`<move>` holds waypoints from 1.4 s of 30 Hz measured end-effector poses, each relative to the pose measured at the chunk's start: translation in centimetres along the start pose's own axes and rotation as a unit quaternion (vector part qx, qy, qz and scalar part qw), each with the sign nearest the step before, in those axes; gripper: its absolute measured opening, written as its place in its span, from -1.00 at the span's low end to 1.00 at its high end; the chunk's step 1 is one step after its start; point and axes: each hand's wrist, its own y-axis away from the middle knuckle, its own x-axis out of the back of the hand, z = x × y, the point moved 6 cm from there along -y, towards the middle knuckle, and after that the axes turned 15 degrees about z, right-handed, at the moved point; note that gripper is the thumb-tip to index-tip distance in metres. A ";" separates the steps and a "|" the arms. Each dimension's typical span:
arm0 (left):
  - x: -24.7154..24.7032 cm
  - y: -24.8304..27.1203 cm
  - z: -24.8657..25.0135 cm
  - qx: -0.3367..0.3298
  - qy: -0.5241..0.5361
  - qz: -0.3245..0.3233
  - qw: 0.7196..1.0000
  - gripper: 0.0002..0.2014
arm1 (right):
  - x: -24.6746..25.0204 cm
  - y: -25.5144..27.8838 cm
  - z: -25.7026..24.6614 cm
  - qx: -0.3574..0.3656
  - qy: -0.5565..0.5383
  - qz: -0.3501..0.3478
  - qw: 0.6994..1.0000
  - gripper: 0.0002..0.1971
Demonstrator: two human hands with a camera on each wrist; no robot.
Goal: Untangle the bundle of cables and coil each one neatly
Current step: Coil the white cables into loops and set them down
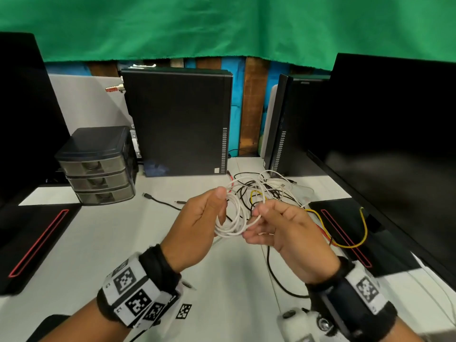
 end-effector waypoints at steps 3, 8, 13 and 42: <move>-0.5 0.4 0.0 0.041 0.040 -0.013 0.998 -0.41 | -0.6 0.6 0.0 -0.070 -0.095 0.000 0.993 -0.84; -1.9 1.5 -0.1 0.061 0.059 -0.050 0.995 -0.47 | 0.6 0.3 0.2 -0.001 -0.097 0.126 0.987 -0.85; -1.9 1.8 -0.2 0.032 0.017 -0.027 0.999 -0.55 | 0.3 0.6 0.7 -0.030 -0.107 0.113 0.987 -0.85; -0.4 1.3 -2.0 -0.100 -0.162 0.081 0.978 -0.55 | -2.5 2.5 3.4 -0.095 -0.012 -0.069 0.993 -0.69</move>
